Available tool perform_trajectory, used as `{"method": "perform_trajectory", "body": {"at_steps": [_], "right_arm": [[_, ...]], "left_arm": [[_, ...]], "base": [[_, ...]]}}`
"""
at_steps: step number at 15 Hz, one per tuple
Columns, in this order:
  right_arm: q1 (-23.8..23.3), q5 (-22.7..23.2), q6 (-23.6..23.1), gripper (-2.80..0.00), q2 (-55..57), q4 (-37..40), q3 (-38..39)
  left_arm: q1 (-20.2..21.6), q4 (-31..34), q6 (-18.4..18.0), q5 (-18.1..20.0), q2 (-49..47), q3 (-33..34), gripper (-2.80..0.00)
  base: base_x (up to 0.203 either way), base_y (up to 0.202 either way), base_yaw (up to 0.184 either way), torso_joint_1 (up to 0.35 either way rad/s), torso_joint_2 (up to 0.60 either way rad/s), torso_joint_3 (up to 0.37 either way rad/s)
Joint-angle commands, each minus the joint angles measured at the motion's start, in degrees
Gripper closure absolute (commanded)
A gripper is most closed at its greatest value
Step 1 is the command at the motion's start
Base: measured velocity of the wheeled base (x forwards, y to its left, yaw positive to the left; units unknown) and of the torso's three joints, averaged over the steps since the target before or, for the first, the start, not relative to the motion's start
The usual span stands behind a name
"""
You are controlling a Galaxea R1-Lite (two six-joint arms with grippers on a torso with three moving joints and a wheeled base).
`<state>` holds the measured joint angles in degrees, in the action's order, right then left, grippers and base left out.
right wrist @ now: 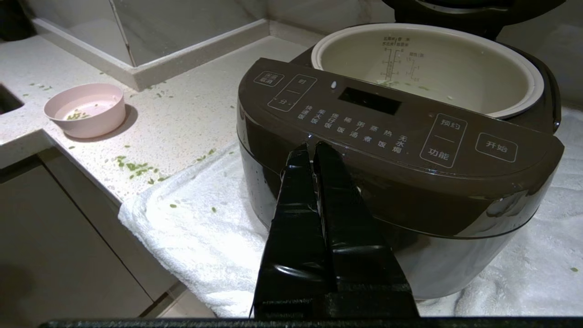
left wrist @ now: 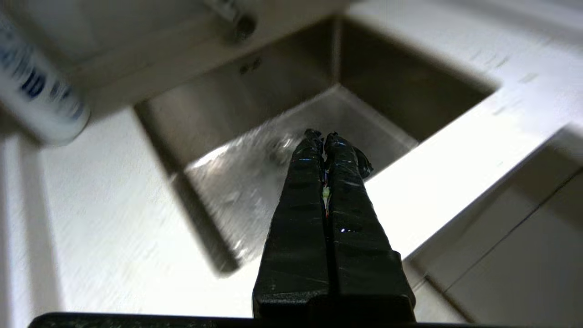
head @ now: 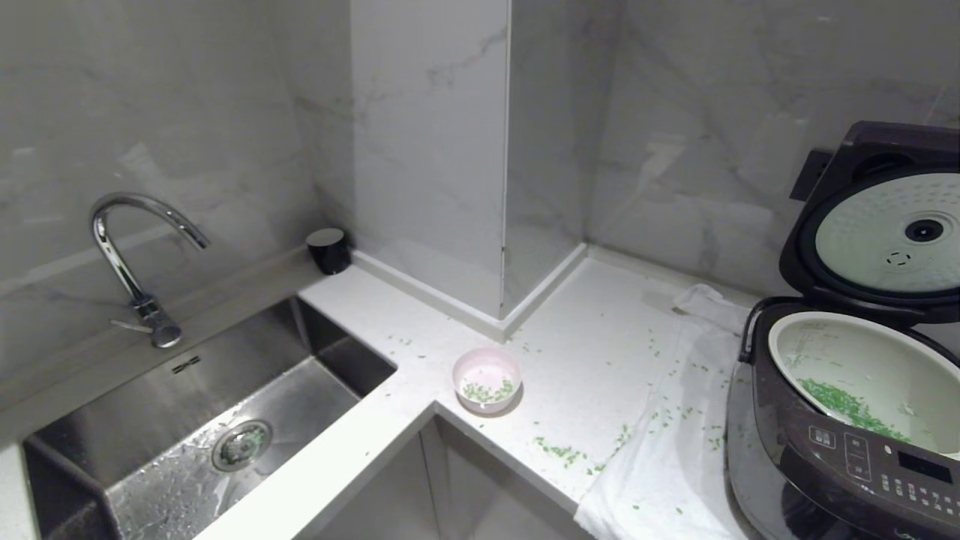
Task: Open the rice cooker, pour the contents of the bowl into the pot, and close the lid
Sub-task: Pick up the bowl on the table
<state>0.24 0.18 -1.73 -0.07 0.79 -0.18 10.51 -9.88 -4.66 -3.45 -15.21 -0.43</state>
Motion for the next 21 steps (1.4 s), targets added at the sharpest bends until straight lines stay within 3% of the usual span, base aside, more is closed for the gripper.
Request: {"method": "perform_trajectory", "body": {"at_steps": [1,2,3,7,10,12,16,17,18,21], "right_arm": [[0.02,-0.01,-0.03,0.00,0.07,0.01,0.01],[0.03,-0.01,-0.03,0.00,0.07,0.01,0.01],[0.02,-0.01,-0.03,0.00,0.07,0.01,0.01],[0.02,-0.01,-0.03,0.00,0.07,0.01,0.01],[0.02,-0.01,-0.03,0.00,0.07,0.01,0.01],[0.02,-0.01,-0.03,0.00,0.07,0.01,0.01],[0.02,-0.01,-0.03,0.00,0.07,0.01,0.01],[0.02,-0.01,-0.03,0.00,0.07,0.01,0.01],[0.02,-0.01,-0.03,0.00,0.07,-0.05,0.01],[0.02,-0.01,-0.03,0.00,0.07,0.01,0.01]], "left_arm": [[0.30,-1.89,0.76,13.48,-0.15,1.18,0.00],[0.30,-2.34,0.85,19.43,-0.16,1.20,0.00],[0.30,-2.87,0.97,21.39,-0.16,1.31,0.00],[-0.45,-3.04,0.96,22.35,-0.08,1.17,0.00],[-7.39,-2.45,1.29,23.14,-0.14,-0.60,0.00],[-12.56,-1.52,1.23,20.58,0.19,-1.73,0.00],[-10.72,1.92,1.43,18.19,12.69,-0.14,0.00],[-10.49,4.40,1.04,15.58,14.98,-0.43,0.00],[-10.35,6.33,0.40,10.55,15.54,-0.51,0.00],[-10.24,8.63,-1.96,6.22,15.39,-0.20,0.00]], "base": [[0.000,0.000,0.000,0.000,0.00,0.000],[0.000,0.000,0.000,0.000,0.00,0.000],[0.000,0.000,0.000,0.000,0.00,0.000],[0.000,0.000,0.000,0.000,0.00,0.000],[0.000,0.000,0.000,0.000,0.00,0.000],[0.000,0.000,0.000,0.000,0.00,0.000],[0.000,0.000,0.000,0.000,0.00,0.000],[0.000,0.000,0.000,0.000,0.00,0.000],[0.000,0.000,0.000,0.000,0.00,0.000],[0.000,0.000,0.000,0.000,0.00,0.000]]}}
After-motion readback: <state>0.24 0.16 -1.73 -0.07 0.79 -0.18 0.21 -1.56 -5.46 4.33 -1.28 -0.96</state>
